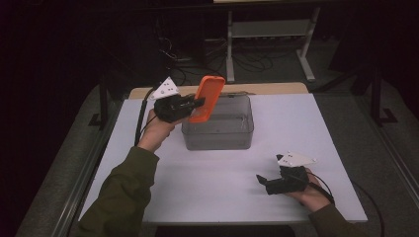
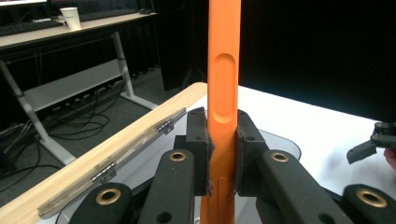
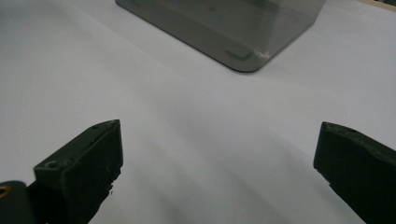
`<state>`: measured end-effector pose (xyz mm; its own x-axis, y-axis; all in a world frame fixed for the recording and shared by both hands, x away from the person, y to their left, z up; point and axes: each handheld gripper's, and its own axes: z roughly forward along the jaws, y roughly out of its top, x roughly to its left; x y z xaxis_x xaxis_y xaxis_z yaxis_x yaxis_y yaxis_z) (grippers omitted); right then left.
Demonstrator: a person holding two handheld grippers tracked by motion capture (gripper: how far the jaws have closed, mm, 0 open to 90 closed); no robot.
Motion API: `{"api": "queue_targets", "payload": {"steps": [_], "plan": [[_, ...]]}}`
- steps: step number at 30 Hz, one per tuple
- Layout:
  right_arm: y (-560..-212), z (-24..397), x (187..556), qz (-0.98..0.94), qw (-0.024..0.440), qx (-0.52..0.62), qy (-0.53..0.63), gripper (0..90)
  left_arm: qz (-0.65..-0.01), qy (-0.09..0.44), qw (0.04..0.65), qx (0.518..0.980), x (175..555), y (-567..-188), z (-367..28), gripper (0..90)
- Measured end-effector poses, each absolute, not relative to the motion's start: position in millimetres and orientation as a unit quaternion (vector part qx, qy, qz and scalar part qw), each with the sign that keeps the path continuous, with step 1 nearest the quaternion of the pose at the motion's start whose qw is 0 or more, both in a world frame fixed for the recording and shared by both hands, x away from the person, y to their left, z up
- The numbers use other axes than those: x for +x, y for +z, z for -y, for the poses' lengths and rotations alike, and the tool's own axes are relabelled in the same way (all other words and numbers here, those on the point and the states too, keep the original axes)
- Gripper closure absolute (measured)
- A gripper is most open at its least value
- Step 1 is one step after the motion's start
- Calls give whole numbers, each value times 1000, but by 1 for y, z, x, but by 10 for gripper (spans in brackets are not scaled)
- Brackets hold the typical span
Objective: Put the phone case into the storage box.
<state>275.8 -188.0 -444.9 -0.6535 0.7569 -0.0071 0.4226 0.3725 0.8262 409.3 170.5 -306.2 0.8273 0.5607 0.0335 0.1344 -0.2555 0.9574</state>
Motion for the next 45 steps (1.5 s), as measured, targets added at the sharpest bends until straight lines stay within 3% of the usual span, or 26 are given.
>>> {"api": "queue_targets", "payload": {"steps": [9, 45], "plan": [[-445, 188, 276, -806, 197, 367, 421, 9, -250, 177, 547, 779, 418, -315, -168, 794], [-442, 188, 273, -806, 208, 353, 427, 9, -411, 117, 336, 839, 459, -333, -150, 794]]}}
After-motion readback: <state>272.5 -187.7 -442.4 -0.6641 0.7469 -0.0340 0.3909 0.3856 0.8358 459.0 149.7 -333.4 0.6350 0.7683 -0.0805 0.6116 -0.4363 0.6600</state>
